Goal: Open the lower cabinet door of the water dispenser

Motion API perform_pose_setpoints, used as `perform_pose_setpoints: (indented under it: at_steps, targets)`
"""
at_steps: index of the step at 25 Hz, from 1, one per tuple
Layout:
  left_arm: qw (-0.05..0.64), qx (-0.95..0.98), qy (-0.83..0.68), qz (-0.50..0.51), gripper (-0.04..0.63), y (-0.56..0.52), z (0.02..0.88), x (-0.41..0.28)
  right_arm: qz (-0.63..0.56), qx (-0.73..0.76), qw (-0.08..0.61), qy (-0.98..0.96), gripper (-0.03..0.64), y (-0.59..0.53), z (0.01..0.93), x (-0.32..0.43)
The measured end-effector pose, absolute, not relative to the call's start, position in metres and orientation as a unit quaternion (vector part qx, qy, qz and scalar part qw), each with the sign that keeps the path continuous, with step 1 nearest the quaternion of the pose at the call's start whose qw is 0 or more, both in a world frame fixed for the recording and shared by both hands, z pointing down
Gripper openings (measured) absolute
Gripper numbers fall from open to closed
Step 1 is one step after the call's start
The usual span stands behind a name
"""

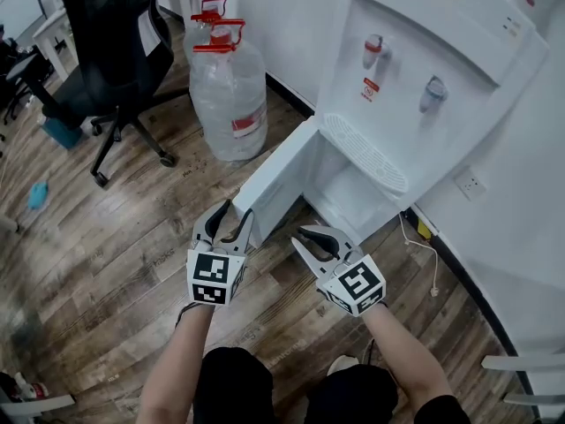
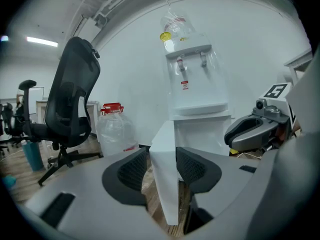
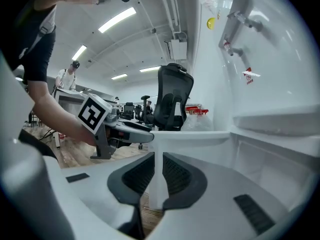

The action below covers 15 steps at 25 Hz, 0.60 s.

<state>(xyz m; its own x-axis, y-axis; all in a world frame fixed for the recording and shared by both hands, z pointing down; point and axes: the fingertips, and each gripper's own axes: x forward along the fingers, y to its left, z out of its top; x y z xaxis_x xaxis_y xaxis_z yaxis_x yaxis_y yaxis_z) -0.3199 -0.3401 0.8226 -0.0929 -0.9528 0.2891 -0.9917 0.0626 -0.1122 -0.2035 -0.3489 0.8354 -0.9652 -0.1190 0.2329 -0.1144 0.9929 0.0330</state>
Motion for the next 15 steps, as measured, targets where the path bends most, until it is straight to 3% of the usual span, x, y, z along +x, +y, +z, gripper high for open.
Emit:
perform_pose_setpoints:
  at_steps: [15]
  targets:
    - [0.064, 0.633, -0.757, 0.152, 0.16, -0.36, 0.825, -0.39, -0.005, 0.075, 0.105, -0.992, 0.043, -0.355, 0.811, -0.188]
